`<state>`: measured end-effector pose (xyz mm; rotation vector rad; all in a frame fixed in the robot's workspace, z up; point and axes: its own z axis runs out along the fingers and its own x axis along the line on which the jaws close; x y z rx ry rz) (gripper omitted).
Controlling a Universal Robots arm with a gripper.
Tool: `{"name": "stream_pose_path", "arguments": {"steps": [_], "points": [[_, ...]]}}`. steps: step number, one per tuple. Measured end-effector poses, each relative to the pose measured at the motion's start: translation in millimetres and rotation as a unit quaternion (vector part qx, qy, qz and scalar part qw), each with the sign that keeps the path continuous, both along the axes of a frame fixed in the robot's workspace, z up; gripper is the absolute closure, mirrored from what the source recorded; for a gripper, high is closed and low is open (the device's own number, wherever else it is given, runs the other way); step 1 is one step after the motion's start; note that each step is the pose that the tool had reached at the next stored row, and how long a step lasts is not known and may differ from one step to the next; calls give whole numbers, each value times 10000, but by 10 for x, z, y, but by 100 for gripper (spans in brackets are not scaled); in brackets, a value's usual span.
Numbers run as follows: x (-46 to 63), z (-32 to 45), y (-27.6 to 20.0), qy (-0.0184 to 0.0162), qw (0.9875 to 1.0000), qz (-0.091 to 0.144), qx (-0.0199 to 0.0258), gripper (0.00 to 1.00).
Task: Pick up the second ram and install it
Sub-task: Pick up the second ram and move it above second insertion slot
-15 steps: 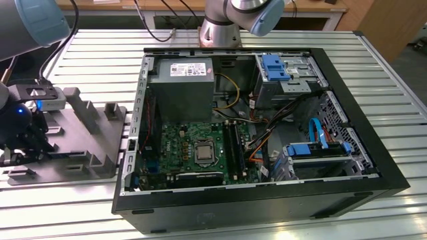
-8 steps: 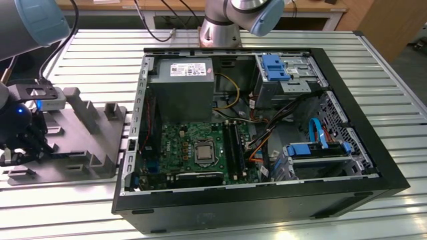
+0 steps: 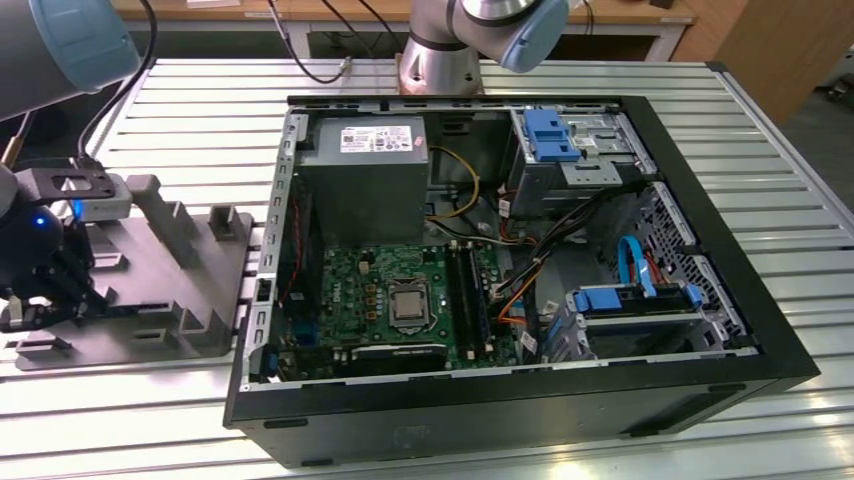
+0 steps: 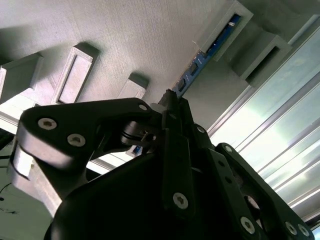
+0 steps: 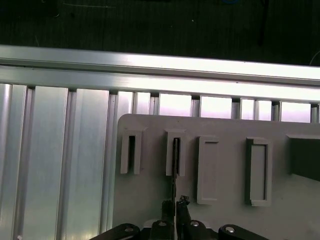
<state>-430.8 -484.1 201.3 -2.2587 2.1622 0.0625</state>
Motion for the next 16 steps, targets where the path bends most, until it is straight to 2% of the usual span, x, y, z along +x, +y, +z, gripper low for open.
{"name": "stream_pose_path", "arguments": {"steps": [2,3,13,16], "points": [[0,1,0,0,10000,0,0,82],[0,1,0,0,10000,0,0,89],[0,6,0,0,10000,-3,0,89],[0,1,0,2,9999,-159,-1,89]]}}
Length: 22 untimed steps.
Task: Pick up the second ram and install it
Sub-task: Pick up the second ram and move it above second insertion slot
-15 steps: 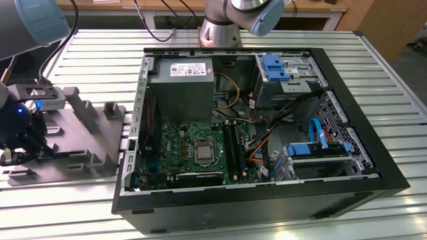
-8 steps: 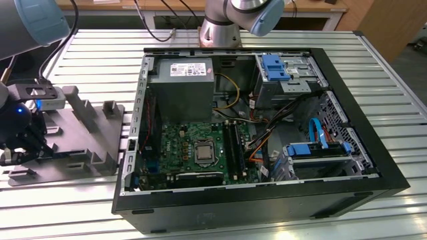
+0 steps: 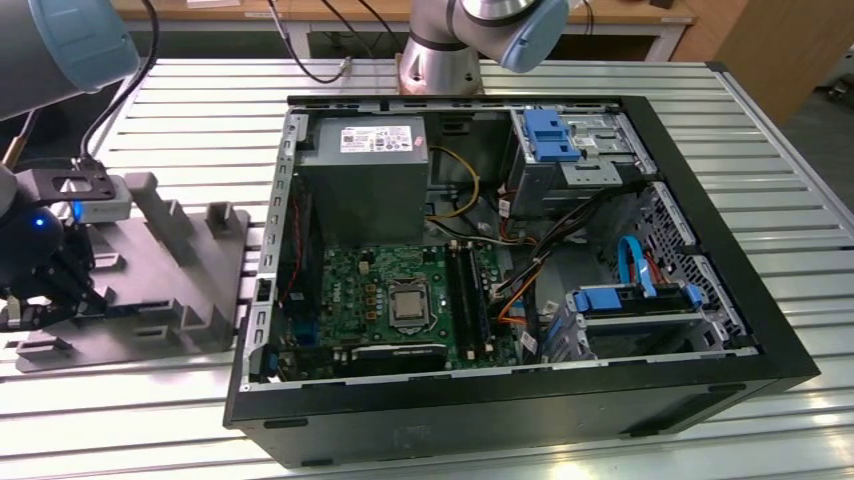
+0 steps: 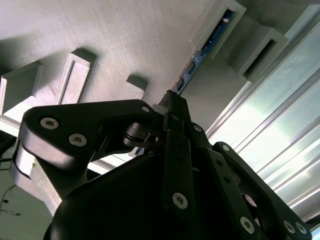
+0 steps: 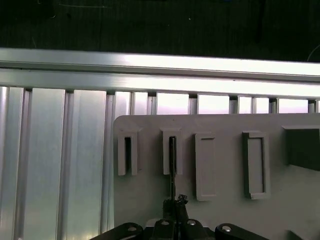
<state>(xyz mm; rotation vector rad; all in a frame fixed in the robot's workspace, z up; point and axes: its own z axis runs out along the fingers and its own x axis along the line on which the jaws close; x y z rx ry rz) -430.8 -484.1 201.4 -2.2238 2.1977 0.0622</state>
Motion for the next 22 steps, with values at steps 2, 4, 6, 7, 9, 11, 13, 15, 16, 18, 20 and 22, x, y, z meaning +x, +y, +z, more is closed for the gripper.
{"name": "stream_pose_path", "arguments": {"steps": [2,4,6,7,9,11,13,15,16,18,20,22], "points": [[0,-1,0,-1,10000,-2,1,89],[0,-2,0,-1,10000,-4,1,89],[0,-2,0,-2,10000,-51,1,89],[0,-2,0,-2,10000,-53,1,89],[0,-2,0,-2,10000,-60,1,89],[0,-2,0,-1,9999,-106,1,89],[0,-2,0,-2,9999,-138,1,89],[0,-2,0,-1,9999,-165,1,89],[0,-2,0,-1,9999,-171,1,89],[0,-2,0,-2,9998,-174,1,89],[0,2,0,-2,9998,-176,1,89],[0,10,0,-2,9998,-185,2,89]]}}
